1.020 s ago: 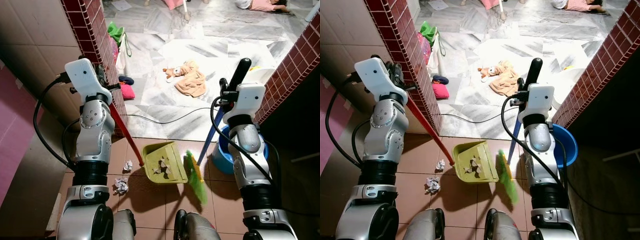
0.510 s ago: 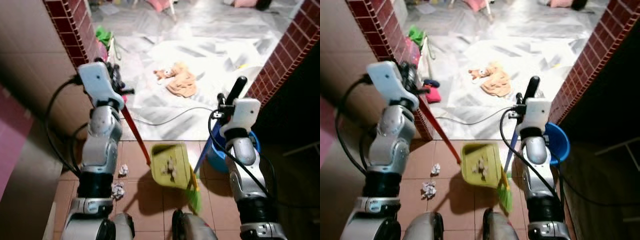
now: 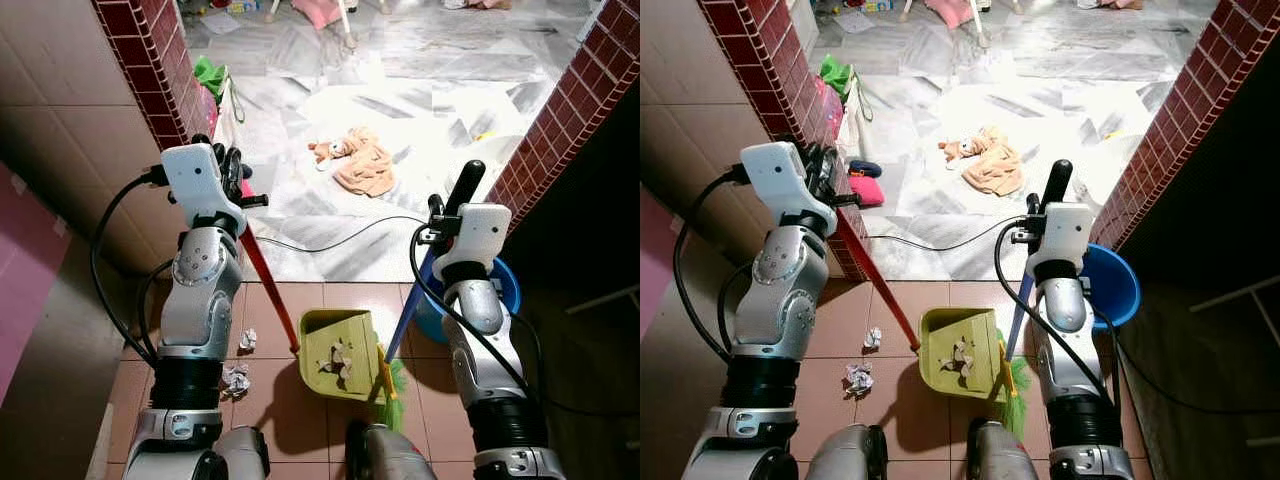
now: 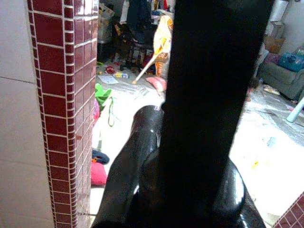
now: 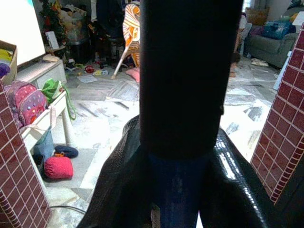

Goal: Sweep floor

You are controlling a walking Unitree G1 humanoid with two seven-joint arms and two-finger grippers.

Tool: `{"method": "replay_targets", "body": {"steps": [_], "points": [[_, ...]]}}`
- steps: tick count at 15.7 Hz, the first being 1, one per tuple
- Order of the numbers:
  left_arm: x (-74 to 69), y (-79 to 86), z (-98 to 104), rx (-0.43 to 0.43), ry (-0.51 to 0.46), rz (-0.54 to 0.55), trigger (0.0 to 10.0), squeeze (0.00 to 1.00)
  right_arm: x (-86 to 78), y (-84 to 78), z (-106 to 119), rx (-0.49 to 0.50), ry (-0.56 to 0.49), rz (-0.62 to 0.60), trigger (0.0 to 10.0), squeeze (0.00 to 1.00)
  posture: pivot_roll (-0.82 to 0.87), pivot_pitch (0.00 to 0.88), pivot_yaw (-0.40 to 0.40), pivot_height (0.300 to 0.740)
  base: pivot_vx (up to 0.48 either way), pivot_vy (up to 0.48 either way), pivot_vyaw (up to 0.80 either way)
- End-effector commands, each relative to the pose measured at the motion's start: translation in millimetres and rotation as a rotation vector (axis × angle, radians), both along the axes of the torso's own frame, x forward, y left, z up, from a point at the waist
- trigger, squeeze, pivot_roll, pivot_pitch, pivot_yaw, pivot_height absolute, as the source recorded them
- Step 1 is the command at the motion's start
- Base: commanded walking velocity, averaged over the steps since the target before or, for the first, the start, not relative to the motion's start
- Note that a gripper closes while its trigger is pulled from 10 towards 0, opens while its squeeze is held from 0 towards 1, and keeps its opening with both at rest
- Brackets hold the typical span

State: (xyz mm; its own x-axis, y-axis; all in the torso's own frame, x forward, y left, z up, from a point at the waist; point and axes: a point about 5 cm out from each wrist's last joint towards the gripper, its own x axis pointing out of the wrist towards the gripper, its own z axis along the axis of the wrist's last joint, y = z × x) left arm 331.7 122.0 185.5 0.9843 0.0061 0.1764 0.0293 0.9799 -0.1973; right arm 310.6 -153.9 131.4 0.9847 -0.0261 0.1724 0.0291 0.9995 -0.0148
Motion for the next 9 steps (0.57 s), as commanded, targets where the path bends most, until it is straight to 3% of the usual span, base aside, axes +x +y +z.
{"method": "replay_targets", "body": {"steps": [1,4,9], "points": [[-0.3,-4.5,19.8,-0.015,-0.072,-0.027,10.0,0.00,3.9,4.7,6.9,0.015,-0.018,0.015,10.0,0.00,-0.05,0.065,0.035,0.740,0.000,0.000,0.00],[0.4,-3.8,20.9,-0.027,-0.069,-0.025,10.0,0.00,6.3,3.4,7.8,0.020,-0.018,0.010,10.0,0.00,-0.05,0.073,0.033,0.740,0.000,0.000,0.00],[-0.2,-3.9,19.9,-0.031,-0.062,-0.019,10.0,0.00,7.7,5.7,8.2,0.025,-0.016,0.021,10.0,0.00,-0.05,0.075,0.025,0.740,-0.299,0.000,-0.44]]}}
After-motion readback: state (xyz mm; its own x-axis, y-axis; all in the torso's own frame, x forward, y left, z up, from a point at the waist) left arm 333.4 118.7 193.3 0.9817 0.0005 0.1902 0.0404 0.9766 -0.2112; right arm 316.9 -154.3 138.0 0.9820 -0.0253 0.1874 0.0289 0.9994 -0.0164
